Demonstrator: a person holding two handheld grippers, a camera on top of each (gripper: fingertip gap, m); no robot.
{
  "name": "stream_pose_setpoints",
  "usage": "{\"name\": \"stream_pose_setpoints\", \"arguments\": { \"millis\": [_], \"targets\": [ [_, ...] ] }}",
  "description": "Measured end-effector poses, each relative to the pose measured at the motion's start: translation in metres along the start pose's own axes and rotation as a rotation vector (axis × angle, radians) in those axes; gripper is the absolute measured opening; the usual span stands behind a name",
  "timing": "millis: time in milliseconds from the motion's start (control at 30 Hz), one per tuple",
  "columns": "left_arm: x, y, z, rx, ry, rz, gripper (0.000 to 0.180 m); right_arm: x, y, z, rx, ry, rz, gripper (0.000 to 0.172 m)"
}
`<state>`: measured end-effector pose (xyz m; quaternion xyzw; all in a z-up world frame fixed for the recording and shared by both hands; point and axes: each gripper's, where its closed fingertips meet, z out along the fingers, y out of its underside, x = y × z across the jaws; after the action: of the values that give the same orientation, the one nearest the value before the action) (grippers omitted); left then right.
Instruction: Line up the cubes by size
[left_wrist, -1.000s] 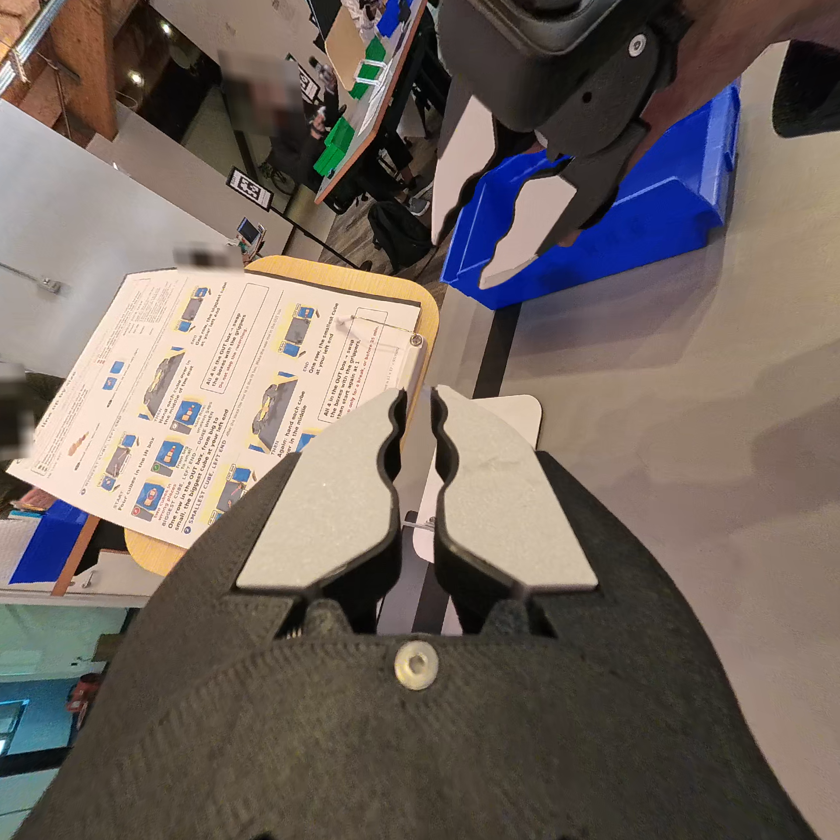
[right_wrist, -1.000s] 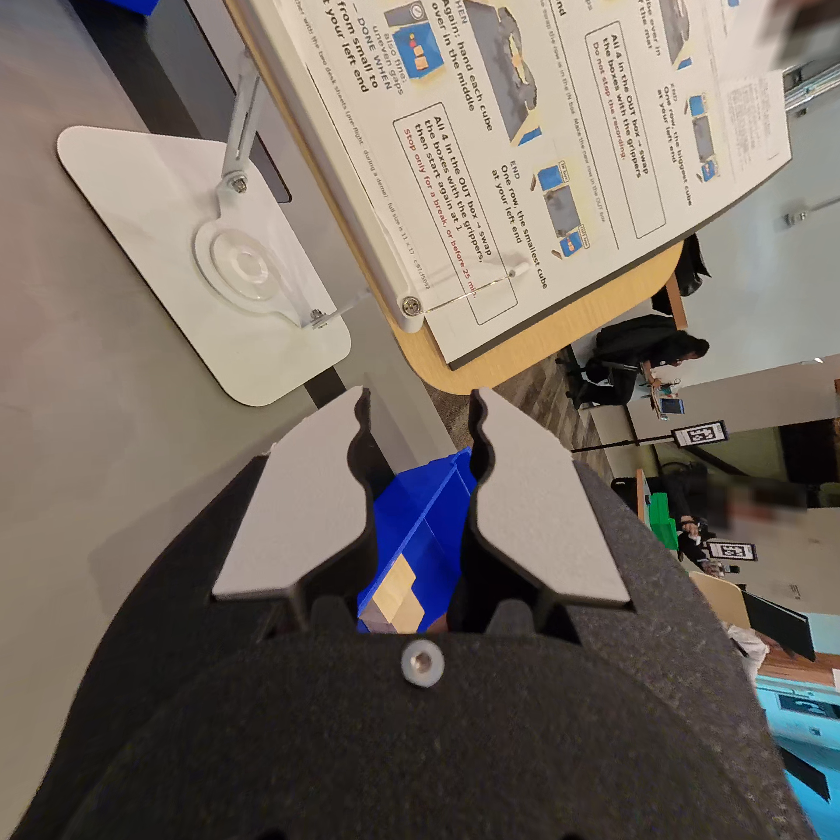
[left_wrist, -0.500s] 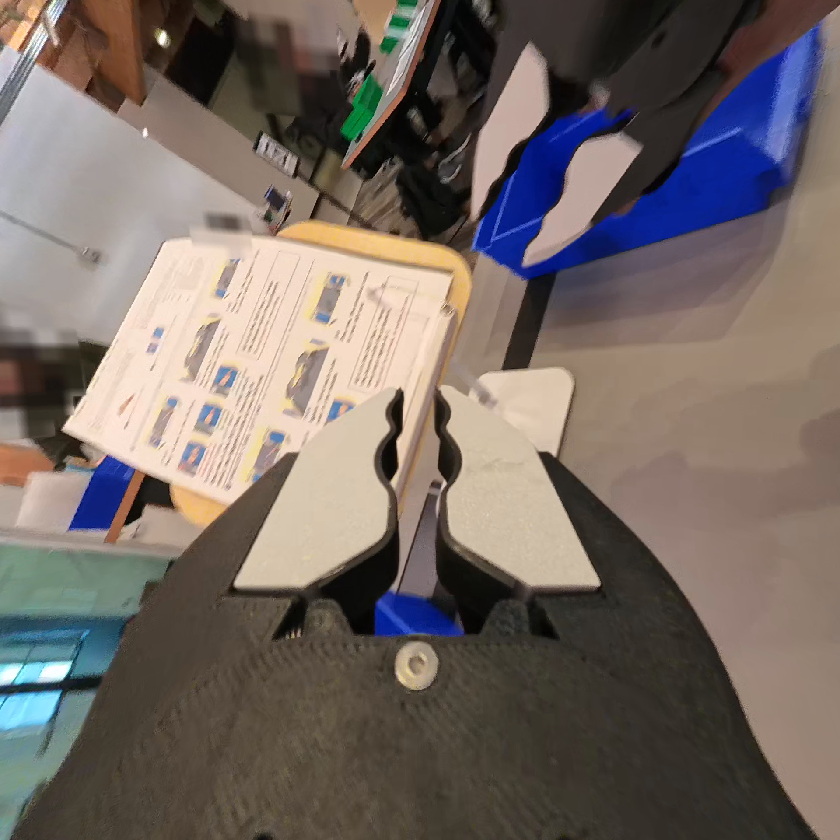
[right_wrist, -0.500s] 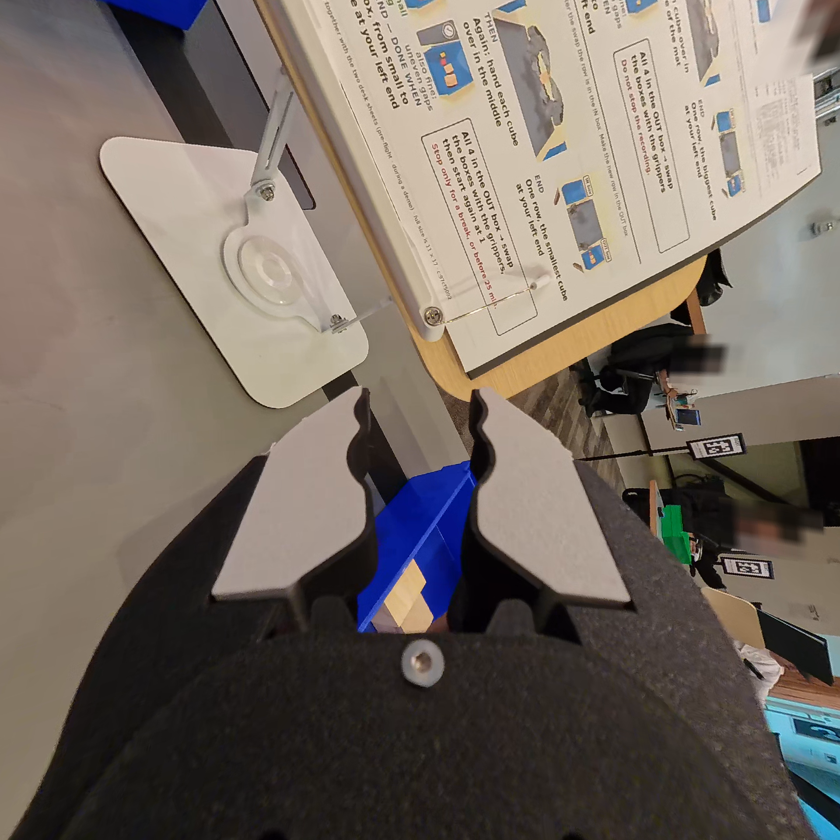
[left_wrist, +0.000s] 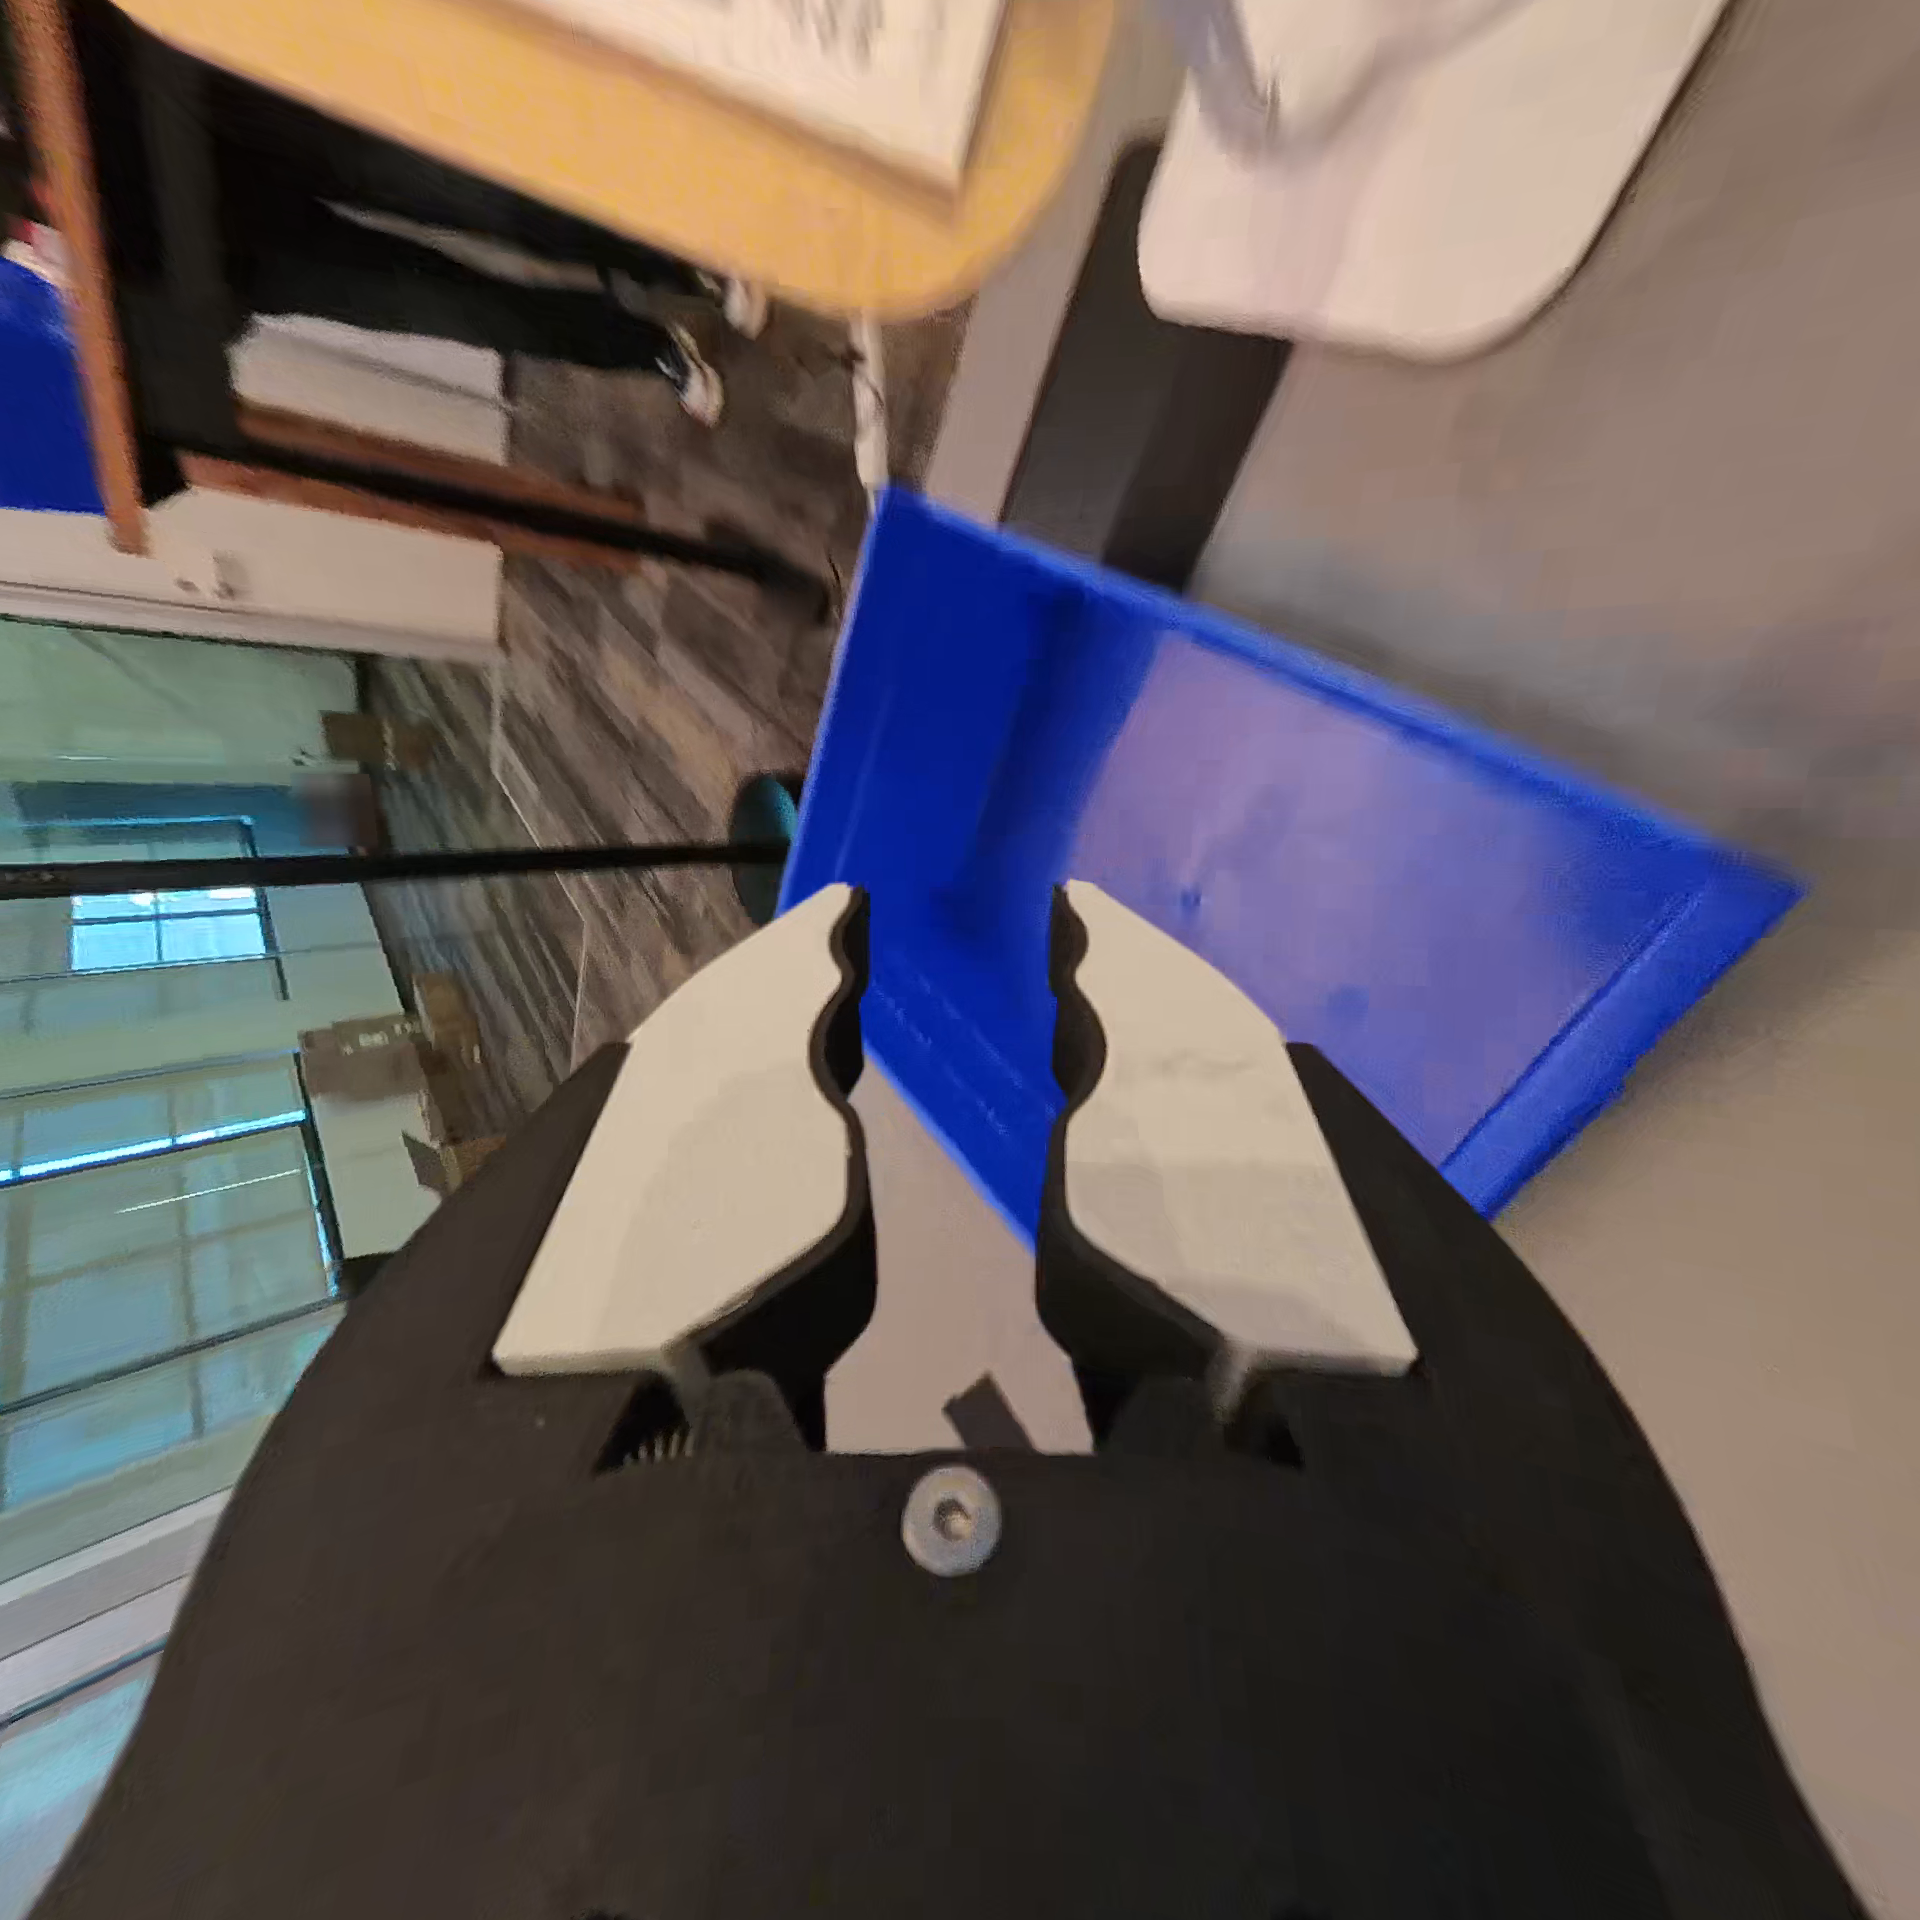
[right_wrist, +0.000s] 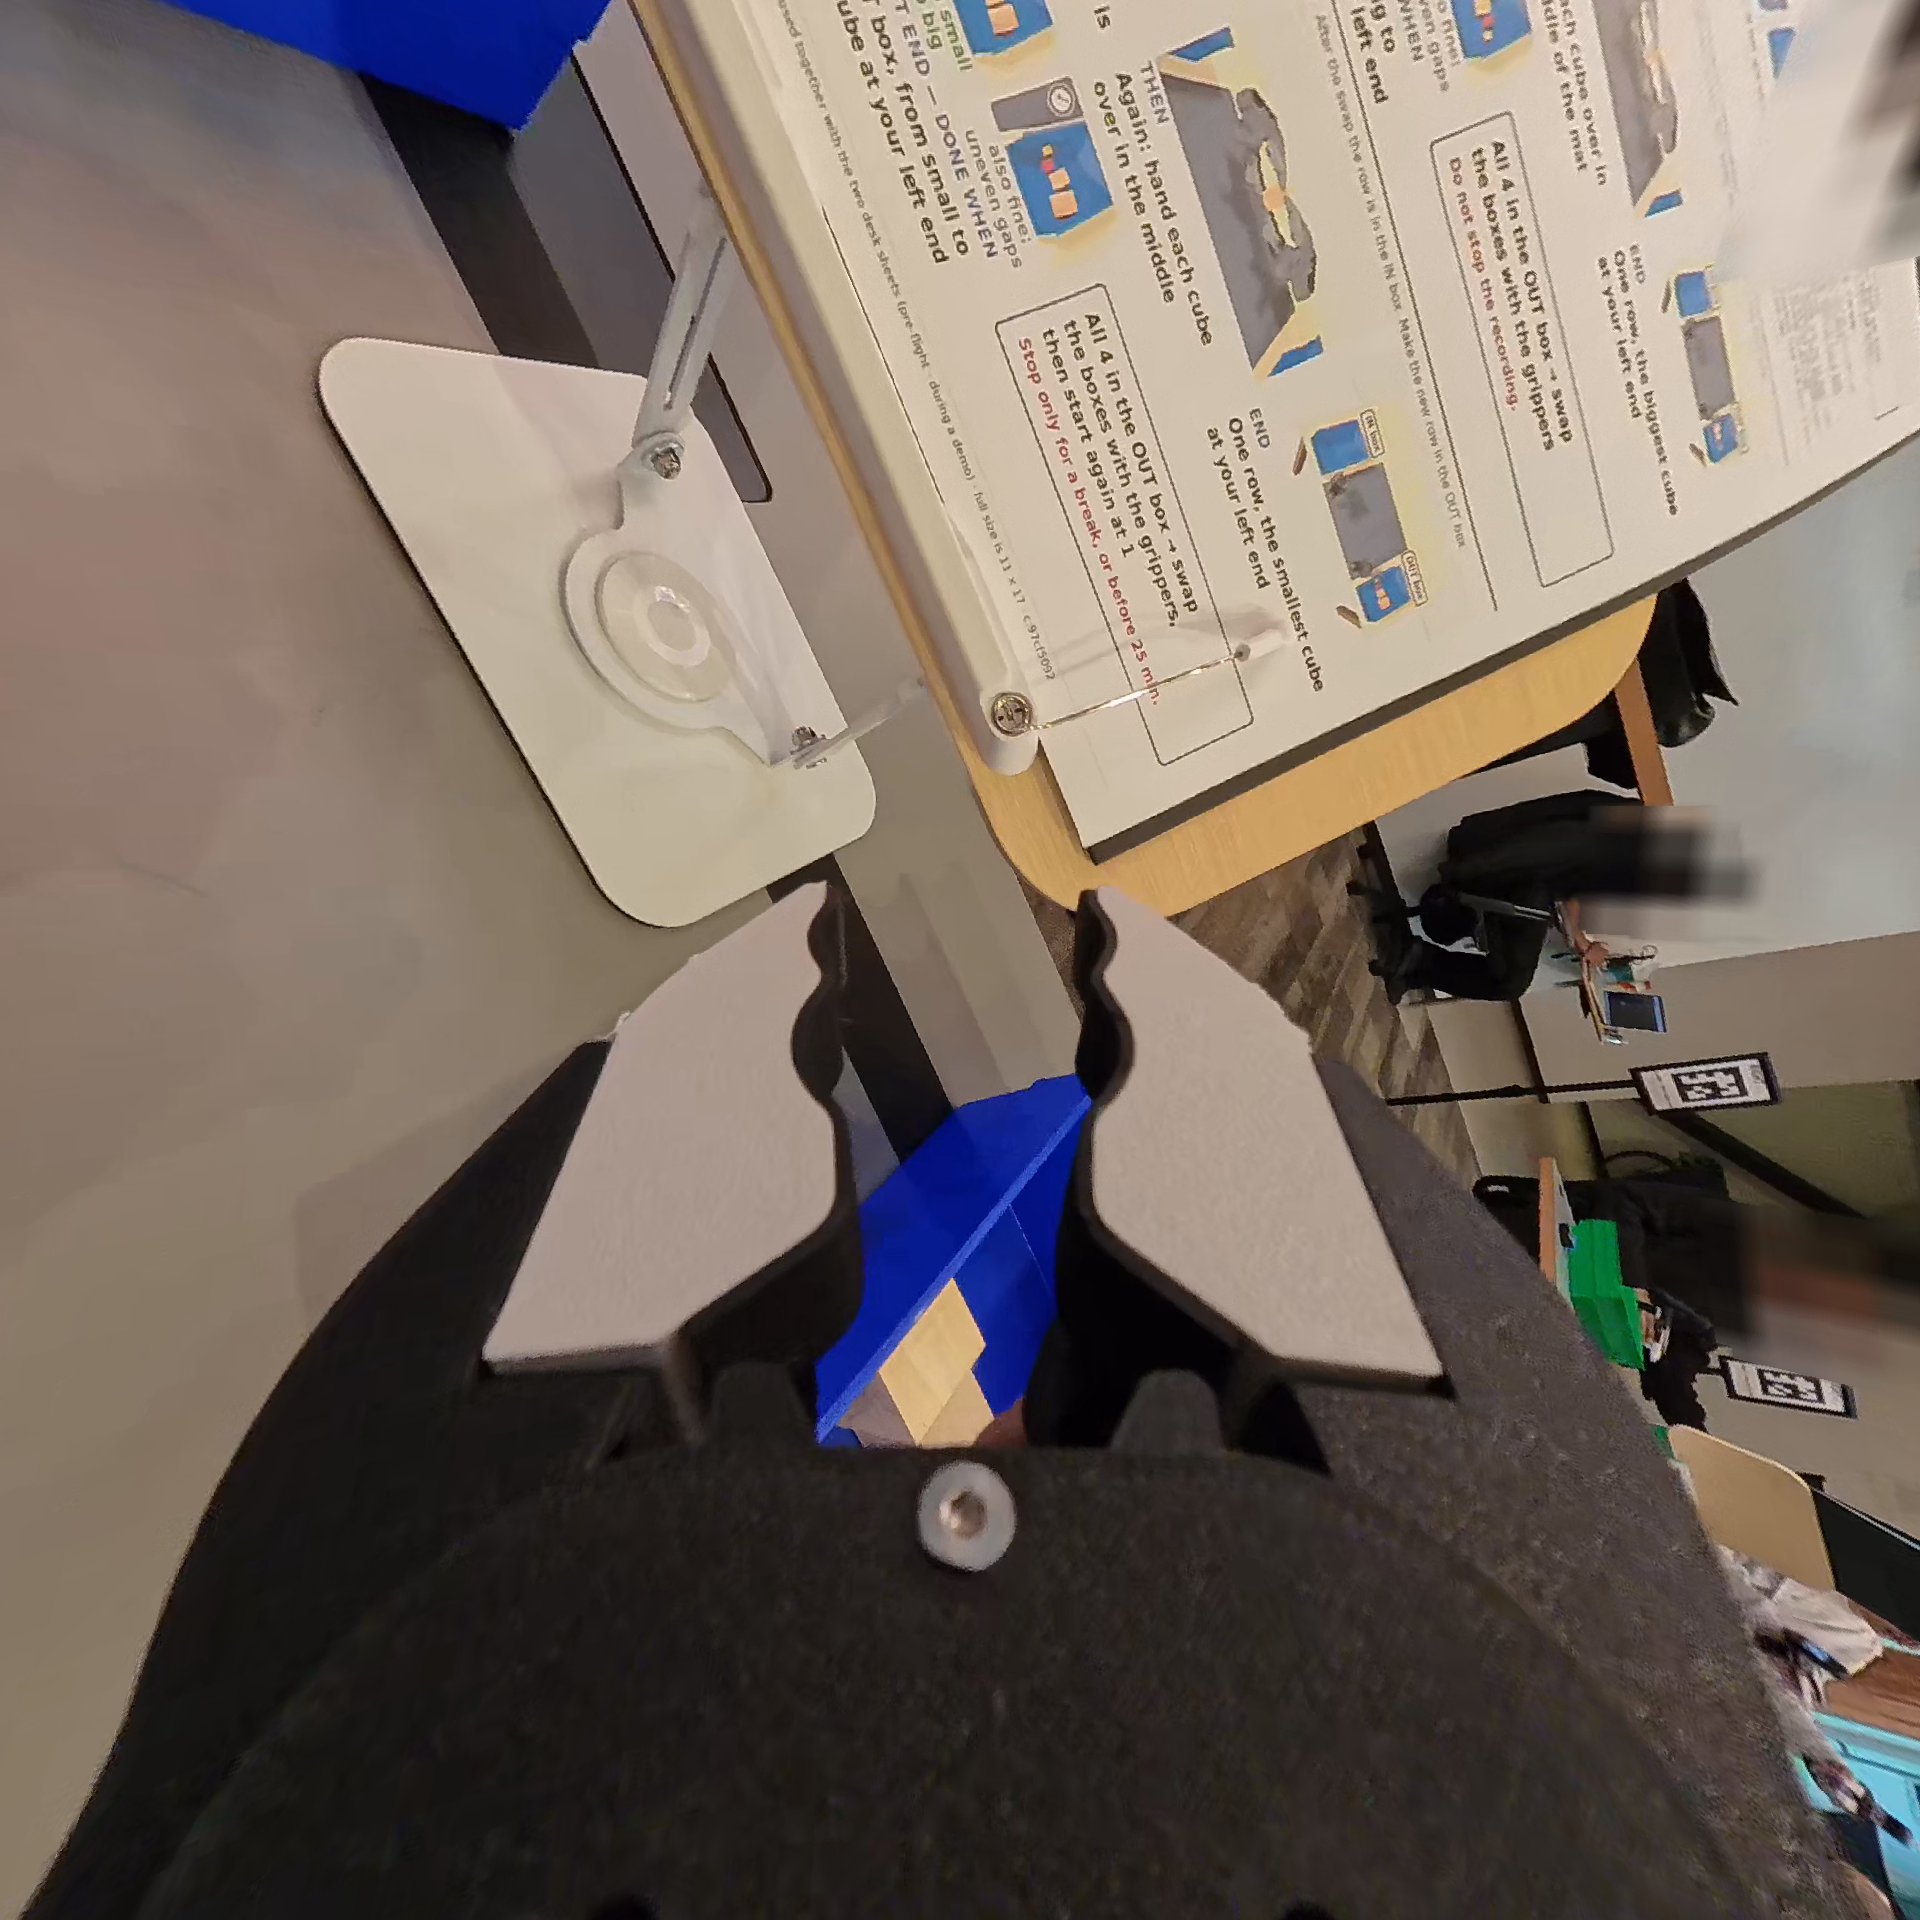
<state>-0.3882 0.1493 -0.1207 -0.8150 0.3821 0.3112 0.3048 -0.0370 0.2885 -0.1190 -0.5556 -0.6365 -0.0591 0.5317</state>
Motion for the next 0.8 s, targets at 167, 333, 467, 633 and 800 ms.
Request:
{"name": "stream_pose_setpoints", "arguments": {
  "millis": [167, 333, 467, 633, 800],
  "targets": [
    [0.015, 0.05, 0.05, -0.17, 0.193, 0.202, 0.037, -0.006, -0.008, 0.0, 0.027, -0.025, -0.013, 0.042],
    [0.035, 0.08, 0.087, -0.279, 0.383, 0.308, 0.035, -0.016, -0.015, 0.001, 0.042, -0.054, -0.034, 0.042],
    [0.047, 0.107, 0.111, -0.387, 0.487, 0.368, 0.034, -0.023, -0.02, 0.003, 0.063, -0.084, -0.039, 0.042],
    [0.052, 0.142, 0.131, -0.511, 0.542, 0.424, 0.036, -0.026, -0.02, 0.005, 0.067, -0.099, -0.041, 0.043],
    [0.058, 0.156, 0.144, -0.572, 0.558, 0.463, 0.04, -0.028, -0.02, 0.006, 0.072, -0.11, -0.038, 0.043]
  ]
}}
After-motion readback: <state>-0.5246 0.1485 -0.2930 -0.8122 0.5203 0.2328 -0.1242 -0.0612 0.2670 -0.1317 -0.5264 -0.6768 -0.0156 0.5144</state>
